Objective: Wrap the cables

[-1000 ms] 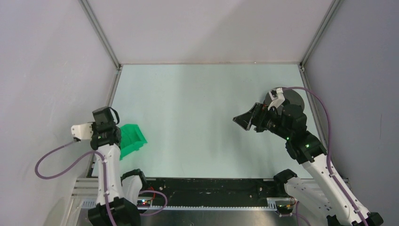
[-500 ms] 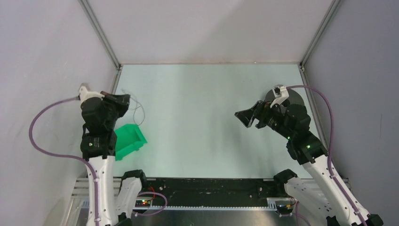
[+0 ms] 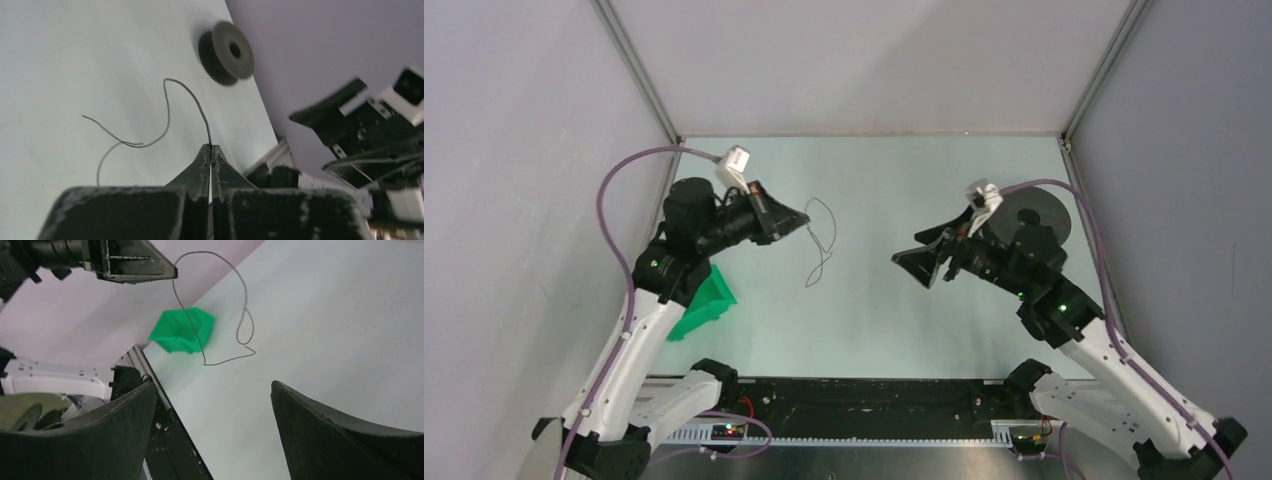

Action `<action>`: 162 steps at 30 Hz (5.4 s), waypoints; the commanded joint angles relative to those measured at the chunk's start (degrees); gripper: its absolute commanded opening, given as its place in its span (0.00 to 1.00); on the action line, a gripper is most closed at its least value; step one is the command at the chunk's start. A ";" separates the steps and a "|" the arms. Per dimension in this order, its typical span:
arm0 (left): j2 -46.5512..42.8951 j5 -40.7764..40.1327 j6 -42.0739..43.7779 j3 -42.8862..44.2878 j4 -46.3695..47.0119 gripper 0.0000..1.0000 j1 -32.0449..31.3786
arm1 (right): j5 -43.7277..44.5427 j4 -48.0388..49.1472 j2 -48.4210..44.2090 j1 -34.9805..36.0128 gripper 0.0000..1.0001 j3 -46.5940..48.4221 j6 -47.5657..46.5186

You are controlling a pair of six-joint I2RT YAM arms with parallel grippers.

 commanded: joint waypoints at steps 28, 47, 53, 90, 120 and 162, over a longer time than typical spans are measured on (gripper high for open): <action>-0.08 2.66 1.14 -5.15 9.16 0.00 -14.67 | 6.41 30.31 27.39 8.88 0.56 -3.07 7.15; -2.12 -2.43 1.48 -2.81 6.04 0.65 -7.58 | -17.77 25.90 10.64 4.88 0.00 -7.01 -44.46; 5.60 6.92 5.21 1.22 5.58 0.72 -7.24 | -16.03 14.08 5.41 10.68 0.00 -7.04 -65.44; 12.97 17.47 3.19 -7.26 5.69 0.26 -12.48 | 3.94 7.53 5.00 28.43 0.00 -7.07 -81.07; 2.39 -15.74 15.46 2.96 5.23 0.00 -5.91 | 18.49 12.13 4.07 20.98 0.61 -9.36 -43.44; -20.25 -32.98 29.36 -15.36 6.33 0.00 -5.90 | 37.69 -4.95 52.78 -41.13 0.23 16.84 -29.98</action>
